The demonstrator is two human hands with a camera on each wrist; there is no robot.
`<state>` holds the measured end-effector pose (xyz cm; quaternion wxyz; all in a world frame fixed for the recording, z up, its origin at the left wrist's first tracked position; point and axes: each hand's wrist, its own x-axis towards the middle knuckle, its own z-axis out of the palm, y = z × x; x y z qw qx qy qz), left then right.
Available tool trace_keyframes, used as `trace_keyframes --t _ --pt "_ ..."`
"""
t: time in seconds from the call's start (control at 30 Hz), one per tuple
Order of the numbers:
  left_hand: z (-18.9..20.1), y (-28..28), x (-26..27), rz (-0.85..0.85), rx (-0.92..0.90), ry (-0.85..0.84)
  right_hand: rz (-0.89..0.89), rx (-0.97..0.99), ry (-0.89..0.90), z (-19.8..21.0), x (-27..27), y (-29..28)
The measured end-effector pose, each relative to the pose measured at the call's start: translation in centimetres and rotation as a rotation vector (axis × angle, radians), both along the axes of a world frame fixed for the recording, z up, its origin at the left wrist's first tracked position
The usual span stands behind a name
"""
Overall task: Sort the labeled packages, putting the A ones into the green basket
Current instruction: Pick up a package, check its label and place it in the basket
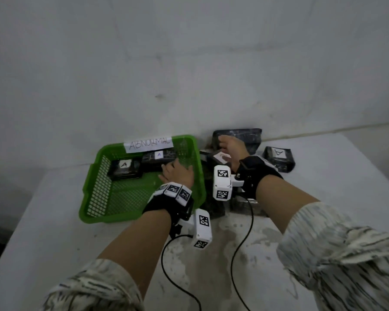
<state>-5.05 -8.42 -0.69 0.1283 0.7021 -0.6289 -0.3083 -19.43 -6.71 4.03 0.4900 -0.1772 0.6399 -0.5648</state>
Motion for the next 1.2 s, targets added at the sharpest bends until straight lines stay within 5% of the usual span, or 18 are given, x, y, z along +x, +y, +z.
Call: trace_keyframes --t 0.23,0.33,0.53,0.83,1.03,1.2 --pt "-1.5 1.5 -5.6 0.067 0.044 0.062 -0.108 0.26 0.402 -4.9 -9.7 1.7" --pt "-1.9 1.7 -6.6 0.152 0.043 0.099 -0.056 0.486 0.564 -6.0 -12.3 2.0" --pt "-3.3 2.0 -7.0 0.204 -0.024 0.145 0.052 0.608 0.849 -7.0 -14.9 1.3" --pt "-3.2 2.4 -7.3 0.193 -0.023 0.069 0.008 0.694 0.622 -8.7 -16.9 -0.2" --pt "-3.1 2.4 -7.4 0.218 -0.013 0.073 0.211 0.629 0.399 -10.7 -18.5 -0.5" --pt "-3.1 1.8 -7.2 0.22 0.019 0.121 0.29 0.668 0.655 -7.2 -16.4 0.6"
